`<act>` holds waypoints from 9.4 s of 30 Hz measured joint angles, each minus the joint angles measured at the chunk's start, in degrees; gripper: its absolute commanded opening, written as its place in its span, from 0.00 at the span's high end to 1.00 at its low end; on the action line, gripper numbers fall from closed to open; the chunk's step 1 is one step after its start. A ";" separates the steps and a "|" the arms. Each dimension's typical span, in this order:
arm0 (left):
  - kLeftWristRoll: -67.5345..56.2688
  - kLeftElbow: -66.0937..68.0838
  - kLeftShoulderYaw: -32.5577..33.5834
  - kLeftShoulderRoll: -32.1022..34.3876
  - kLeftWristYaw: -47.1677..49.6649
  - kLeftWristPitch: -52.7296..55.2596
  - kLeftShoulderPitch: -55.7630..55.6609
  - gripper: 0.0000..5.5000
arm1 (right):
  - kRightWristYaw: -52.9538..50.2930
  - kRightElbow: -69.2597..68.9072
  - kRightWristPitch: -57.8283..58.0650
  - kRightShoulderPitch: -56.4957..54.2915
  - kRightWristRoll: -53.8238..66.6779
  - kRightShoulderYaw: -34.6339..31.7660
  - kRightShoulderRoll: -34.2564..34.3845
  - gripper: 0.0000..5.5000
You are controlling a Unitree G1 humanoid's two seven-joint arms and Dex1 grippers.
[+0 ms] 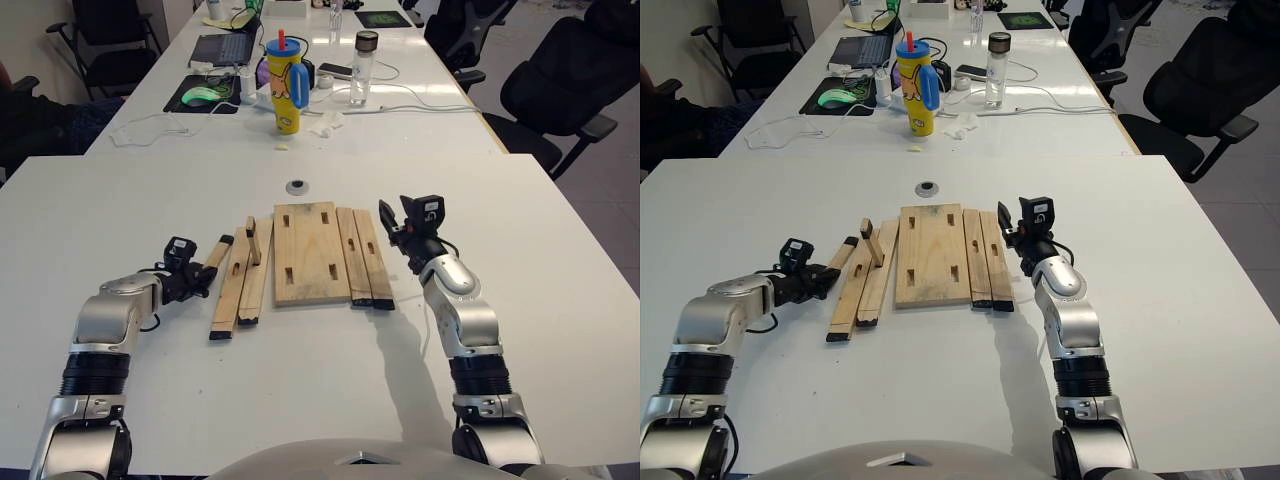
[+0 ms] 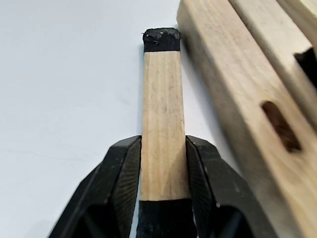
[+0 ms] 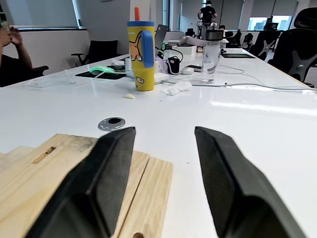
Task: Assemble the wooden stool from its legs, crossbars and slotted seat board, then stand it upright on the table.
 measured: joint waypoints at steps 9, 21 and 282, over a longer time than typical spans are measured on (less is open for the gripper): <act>-1.77 -12.07 5.27 -3.70 2.16 -23.34 -13.56 0.76 | 5.89 -8.34 10.71 -4.50 17.84 -3.31 3.09 0.60; 0.53 -17.67 -10.67 -5.48 -11.48 -27.89 -15.45 0.76 | 0.19 -13.72 27.11 -10.70 54.14 -13.73 8.22 0.60; -11.62 -16.45 8.12 -19.07 16.21 -27.93 -15.46 0.50 | -1.99 3.48 -0.54 -9.96 4.04 -0.82 4.20 0.81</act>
